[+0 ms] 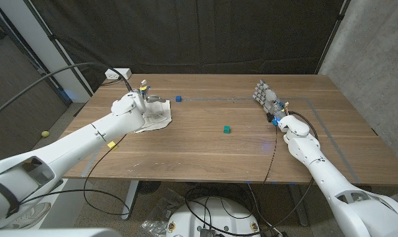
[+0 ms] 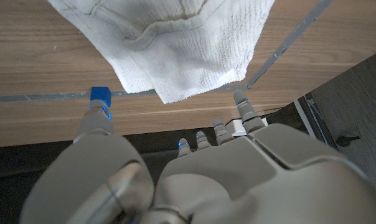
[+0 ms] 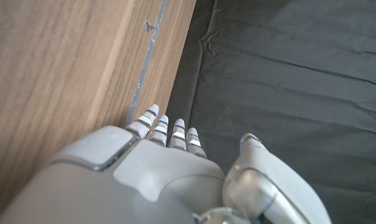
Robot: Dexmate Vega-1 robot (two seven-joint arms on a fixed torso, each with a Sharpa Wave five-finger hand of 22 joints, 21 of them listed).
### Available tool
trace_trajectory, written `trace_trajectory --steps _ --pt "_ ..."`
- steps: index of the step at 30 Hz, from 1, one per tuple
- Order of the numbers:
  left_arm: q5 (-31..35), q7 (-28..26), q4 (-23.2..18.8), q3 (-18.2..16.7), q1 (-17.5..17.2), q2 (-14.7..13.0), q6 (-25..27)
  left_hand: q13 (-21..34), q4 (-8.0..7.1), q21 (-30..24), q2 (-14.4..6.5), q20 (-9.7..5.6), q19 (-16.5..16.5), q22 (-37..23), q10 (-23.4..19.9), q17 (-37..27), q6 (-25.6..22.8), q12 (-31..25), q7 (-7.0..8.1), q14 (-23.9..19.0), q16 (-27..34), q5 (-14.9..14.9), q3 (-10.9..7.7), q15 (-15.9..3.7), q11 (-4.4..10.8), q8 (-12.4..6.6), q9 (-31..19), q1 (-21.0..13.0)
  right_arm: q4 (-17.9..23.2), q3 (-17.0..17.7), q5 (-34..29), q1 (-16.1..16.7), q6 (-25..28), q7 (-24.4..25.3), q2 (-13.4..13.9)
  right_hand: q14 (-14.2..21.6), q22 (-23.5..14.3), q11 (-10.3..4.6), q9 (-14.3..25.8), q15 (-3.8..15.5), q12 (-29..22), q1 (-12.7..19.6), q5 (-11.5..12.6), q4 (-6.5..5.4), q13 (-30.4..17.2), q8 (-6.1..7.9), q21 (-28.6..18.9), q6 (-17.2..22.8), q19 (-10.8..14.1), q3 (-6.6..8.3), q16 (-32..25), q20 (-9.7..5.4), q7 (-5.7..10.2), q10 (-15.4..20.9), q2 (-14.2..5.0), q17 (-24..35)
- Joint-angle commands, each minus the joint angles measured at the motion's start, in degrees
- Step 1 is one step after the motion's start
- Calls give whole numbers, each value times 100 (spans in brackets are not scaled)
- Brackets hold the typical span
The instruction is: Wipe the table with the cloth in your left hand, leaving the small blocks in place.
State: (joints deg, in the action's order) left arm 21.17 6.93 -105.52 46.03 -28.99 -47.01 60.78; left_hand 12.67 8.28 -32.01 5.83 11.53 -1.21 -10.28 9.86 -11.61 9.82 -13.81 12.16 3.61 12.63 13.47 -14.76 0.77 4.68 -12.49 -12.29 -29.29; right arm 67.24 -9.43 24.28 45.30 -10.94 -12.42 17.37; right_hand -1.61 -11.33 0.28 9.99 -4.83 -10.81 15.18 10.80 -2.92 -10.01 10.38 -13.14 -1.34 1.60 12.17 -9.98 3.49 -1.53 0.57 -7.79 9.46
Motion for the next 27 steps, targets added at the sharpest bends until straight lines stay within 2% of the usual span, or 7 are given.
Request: trace_trajectory --steps 1,4,10,13,16,19,27 --pt "1013 1005 279 810 527 -42 395 52 57 -61 44 -19 -296 11 268 -37 256 -43 51 -81 57 72 -14 -41 -38 -33 -35 -228 -152 -41 -42 -94 -69 -49 -58 10 -15 32 33 -62 -40 34 -6 40 -12 28 13 -34 1 15 -35 34 4 -17 33 30" --pt "1183 1159 389 901 574 12 408 68 79 -59 77 -22 -440 26 301 -46 258 -40 51 32 4 101 -6 18 -47 -38 -43 -342 -161 -47 -43 -97 -65 -49 -66 12 -15 28 33 -59 -41 31 -7 41 -12 29 13 -33 1 13 -36 36 1 -17 35 31" --pt "1269 1491 651 884 629 91 198 84 89 27 111 -131 -378 36 325 -57 254 -41 51 110 -30 140 10 23 -49 -44 -51 -455 -253 -106 -72 -169 -127 -118 -99 13 -16 33 33 -60 -43 24 -8 42 -12 31 14 -30 1 9 -35 38 -2 -12 38 32" --pt "1461 1749 746 1025 741 129 237 91 83 61 121 -126 -363 38 327 -63 234 -45 50 149 -45 156 22 43 -51 -54 -56 -490 -242 -126 -93 -179 -160 -119 -95 9 -16 40 33 -67 -43 20 -8 42 -12 30 14 -34 1 6 -34 36 -4 -11 40 32" --pt "1636 1932 847 1116 819 159 218 97 70 81 124 -117 -365 38 314 -69 206 -55 50 148 -42 166 33 28 -49 -67 -60 -502 -221 -134 -97 -168 -195 -115 -90 12 -17 34 34 -69 -41 14 -9 42 -12 29 14 -36 1 3 -35 36 -4 -18 42 33" --pt "1786 2153 973 1201 906 193 168 106 45 105 119 -122 -403 38 286 -78 131 -74 47 99 -21 182 51 -9 57 -97 -68 -520 -187 -136 -90 -139 -207 -104 -81 15 -17 32 34 -67 -42 8 -10 43 -12 30 15 -36 0 0 -36 37 -6 -15 45 34" --pt "2015 2720 1431 1295 1128 390 -117 118 -4 163 113 -140 -443 38 166 -90 -58 -133 41 101 -20 200 94 -86 58 -161 -73 -524 -155 -161 -83 -104 -216 -94 -73 15 -18 32 34 -71 -46 -3 -10 43 -12 32 15 -33 1 -7 -35 39 -5 -7 49 34"
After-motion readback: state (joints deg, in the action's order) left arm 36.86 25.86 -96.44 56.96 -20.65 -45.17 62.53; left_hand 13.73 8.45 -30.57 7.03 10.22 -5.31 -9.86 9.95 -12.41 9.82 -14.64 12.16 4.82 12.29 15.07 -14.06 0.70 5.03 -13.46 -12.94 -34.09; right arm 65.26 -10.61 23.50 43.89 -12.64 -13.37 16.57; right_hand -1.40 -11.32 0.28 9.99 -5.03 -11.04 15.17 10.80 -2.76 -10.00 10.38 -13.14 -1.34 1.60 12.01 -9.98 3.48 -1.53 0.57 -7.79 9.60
